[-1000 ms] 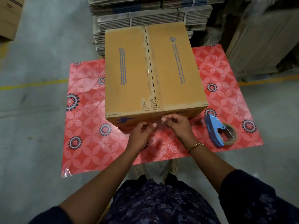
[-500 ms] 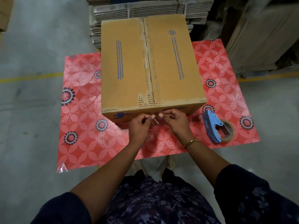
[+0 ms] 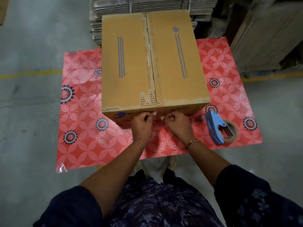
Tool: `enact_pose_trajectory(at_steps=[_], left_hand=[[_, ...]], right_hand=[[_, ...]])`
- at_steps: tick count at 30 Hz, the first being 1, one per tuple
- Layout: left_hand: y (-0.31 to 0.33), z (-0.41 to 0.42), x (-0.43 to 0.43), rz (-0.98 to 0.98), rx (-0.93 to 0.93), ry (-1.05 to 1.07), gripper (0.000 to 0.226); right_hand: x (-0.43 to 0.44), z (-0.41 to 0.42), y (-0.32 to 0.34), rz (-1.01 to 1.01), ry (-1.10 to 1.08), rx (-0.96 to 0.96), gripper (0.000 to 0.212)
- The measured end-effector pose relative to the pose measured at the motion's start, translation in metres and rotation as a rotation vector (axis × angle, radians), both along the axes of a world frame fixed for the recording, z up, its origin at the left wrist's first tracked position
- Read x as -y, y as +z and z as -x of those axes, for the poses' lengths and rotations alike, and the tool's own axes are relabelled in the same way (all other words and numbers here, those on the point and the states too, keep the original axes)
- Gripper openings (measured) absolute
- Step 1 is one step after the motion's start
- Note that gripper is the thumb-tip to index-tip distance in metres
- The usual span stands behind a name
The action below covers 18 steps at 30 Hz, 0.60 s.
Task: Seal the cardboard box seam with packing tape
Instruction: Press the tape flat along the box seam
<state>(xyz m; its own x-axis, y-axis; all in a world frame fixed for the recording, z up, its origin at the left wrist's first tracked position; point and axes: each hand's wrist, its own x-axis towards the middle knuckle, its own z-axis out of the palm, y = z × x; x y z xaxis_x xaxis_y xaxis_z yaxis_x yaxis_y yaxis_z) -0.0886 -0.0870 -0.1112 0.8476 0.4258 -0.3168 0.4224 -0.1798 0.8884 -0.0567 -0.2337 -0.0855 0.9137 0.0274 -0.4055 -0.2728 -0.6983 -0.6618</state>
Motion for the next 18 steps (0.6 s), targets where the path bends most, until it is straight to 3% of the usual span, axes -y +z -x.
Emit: enact_pose_trajectory(at_steps=[3, 6, 8, 12, 18], left_hand=[[0.001, 0.001, 0.0, -0.087, 0.027, -0.036, 0.028], [0.002, 0.003, -0.001, -0.191, 0.067, -0.089, 0.036], [0.001, 0.003, -0.001, -0.295, 0.093, -0.124, 0.038], [0.0, 0.001, -0.007, -0.511, 0.107, -0.205, 0.032], [-0.007, 0.006, -0.028, -0.684, -0.034, -0.334, 0.029]], right_hand=[[0.011, 0.004, 0.02, 0.394, 0.298, 0.097, 0.022], [0.018, 0.002, 0.044, 0.38, 0.389, 0.562, 0.017], [0.018, -0.011, 0.048, 0.387, 0.478, 0.741, 0.032], [0.016, -0.041, 0.036, 0.523, 0.63, 0.695, 0.07], [0.016, -0.047, 0.027, 0.638, 0.655, 0.767, 0.071]])
